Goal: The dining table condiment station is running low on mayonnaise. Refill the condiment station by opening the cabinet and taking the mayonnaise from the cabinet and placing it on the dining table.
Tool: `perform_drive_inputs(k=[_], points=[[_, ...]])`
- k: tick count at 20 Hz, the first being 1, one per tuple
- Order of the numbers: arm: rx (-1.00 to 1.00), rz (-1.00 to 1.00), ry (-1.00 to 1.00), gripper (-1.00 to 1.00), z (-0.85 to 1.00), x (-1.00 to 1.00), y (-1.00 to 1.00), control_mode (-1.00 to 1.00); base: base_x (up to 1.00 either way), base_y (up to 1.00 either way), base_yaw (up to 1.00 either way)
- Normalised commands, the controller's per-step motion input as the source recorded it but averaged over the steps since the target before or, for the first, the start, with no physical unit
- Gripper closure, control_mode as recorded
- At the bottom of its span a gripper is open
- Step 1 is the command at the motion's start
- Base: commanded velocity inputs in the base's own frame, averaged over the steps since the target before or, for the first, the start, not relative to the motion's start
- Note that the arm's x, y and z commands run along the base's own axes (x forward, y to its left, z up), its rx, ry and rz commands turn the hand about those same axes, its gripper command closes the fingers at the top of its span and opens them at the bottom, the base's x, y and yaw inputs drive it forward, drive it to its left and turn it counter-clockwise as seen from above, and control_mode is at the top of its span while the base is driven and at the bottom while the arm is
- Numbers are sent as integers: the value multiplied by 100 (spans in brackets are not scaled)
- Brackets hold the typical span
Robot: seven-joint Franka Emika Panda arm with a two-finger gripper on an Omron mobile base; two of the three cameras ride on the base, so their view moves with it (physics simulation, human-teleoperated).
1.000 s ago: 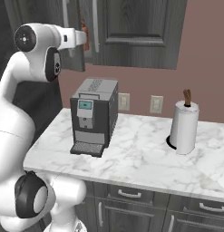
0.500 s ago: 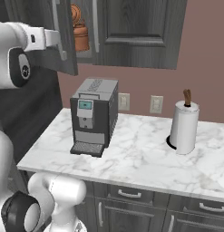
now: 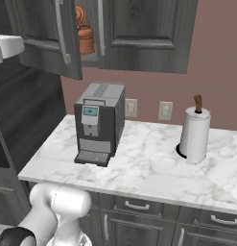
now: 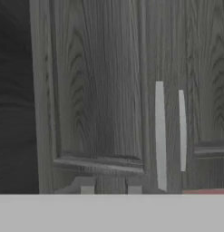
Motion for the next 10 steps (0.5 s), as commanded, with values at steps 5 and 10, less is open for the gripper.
perform_drive_inputs(k=[5, 10], points=[[46, 0, 1, -100, 0, -23, -100, -100, 0, 0, 0], [60, 0, 20, -100, 0, 0, -100, -100, 0, 0, 0]])
